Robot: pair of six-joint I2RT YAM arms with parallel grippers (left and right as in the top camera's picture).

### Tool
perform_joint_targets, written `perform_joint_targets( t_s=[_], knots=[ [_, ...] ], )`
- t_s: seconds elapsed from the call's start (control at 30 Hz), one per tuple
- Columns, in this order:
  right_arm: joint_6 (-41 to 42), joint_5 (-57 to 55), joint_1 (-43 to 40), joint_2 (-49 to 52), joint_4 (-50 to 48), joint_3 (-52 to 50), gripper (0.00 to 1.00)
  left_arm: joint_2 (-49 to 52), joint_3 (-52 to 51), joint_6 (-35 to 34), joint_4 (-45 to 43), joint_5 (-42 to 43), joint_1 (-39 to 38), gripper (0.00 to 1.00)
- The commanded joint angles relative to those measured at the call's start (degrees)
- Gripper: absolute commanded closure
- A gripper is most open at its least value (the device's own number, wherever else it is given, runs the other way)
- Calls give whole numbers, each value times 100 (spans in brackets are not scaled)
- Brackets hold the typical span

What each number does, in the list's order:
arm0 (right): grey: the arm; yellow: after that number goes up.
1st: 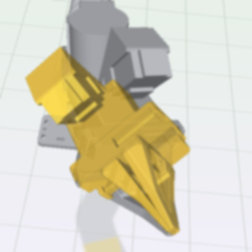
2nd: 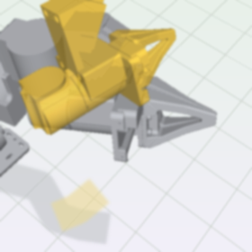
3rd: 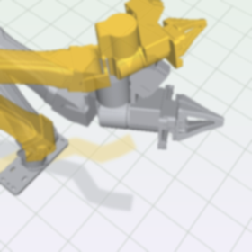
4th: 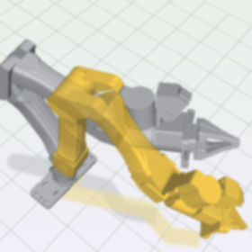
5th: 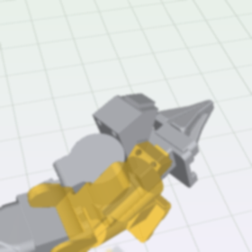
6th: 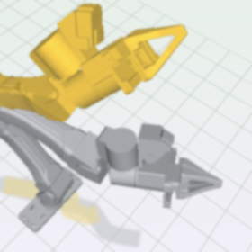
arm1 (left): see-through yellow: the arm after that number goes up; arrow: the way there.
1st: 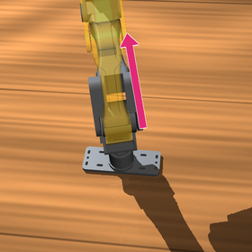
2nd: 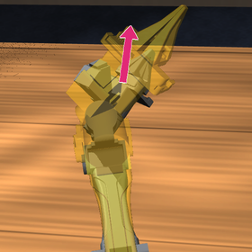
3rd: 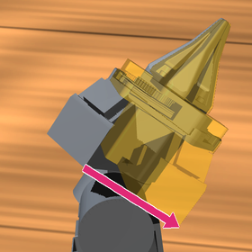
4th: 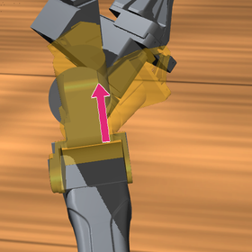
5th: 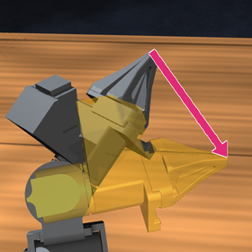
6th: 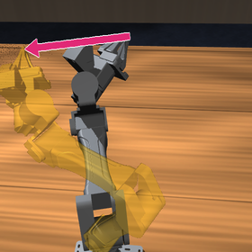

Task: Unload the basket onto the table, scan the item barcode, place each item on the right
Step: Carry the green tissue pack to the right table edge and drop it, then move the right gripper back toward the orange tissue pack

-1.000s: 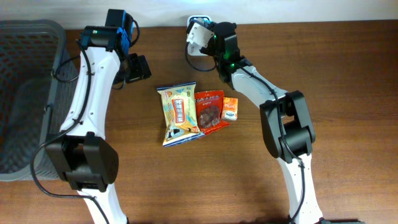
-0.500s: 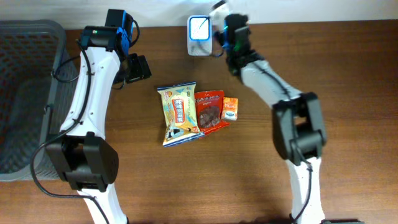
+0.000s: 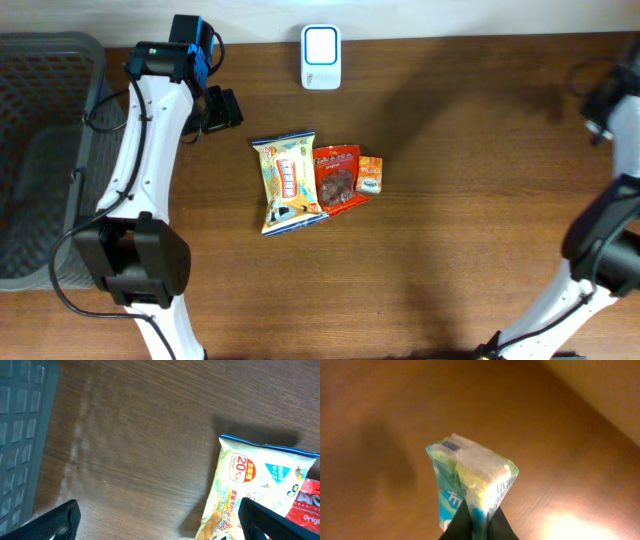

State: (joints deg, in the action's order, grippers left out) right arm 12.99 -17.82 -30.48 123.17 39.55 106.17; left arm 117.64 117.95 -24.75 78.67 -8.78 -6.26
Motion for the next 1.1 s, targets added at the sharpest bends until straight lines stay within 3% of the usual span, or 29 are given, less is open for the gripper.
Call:
perform_joint_targets(
  t_s=[0.0, 0.07, 0.13, 0.2, 0.23, 0.27, 0.4, 0.53, 0.63, 0.8, 1.07],
  knots=[
    [125, 387, -686, -44, 57, -13, 95, 0, 2, -52, 2, 22, 0, 1],
    [125, 916, -1078, 2, 55, -13, 94, 0, 2, -52, 2, 22, 0, 1],
    [125, 1099, -1292, 66, 55, -13, 87, 0, 2, -52, 2, 22, 0, 1],
    [125, 1099, -1429, 164, 55, -13, 71, 0, 2, -52, 2, 22, 0, 1],
    [125, 1099, -1467, 216, 76, -13, 46, 0, 2, -52, 2, 22, 0, 1],
    [125, 1099, -1469, 245, 81, -13, 1, 0, 2, -52, 2, 22, 0, 1],
    [120, 1620, -1370, 256, 234, -13, 1, 0, 2, -52, 2, 22, 0, 1],
    [59, 4223, -1075, 258, 153, -13, 0, 0, 2, -52, 2, 22, 0, 1],
    [59, 5281, -601, 258, 400, -13, 4, 0, 2, -52, 2, 22, 0, 1],
    [-839, 5287, 940, 378, 1543, -15, 4, 0, 2, -52, 2, 22, 0, 1],
    [-870, 4389, 3526, 584, 1698, -365, 3, 0, 2, -52, 2, 22, 0, 1]
  ],
)
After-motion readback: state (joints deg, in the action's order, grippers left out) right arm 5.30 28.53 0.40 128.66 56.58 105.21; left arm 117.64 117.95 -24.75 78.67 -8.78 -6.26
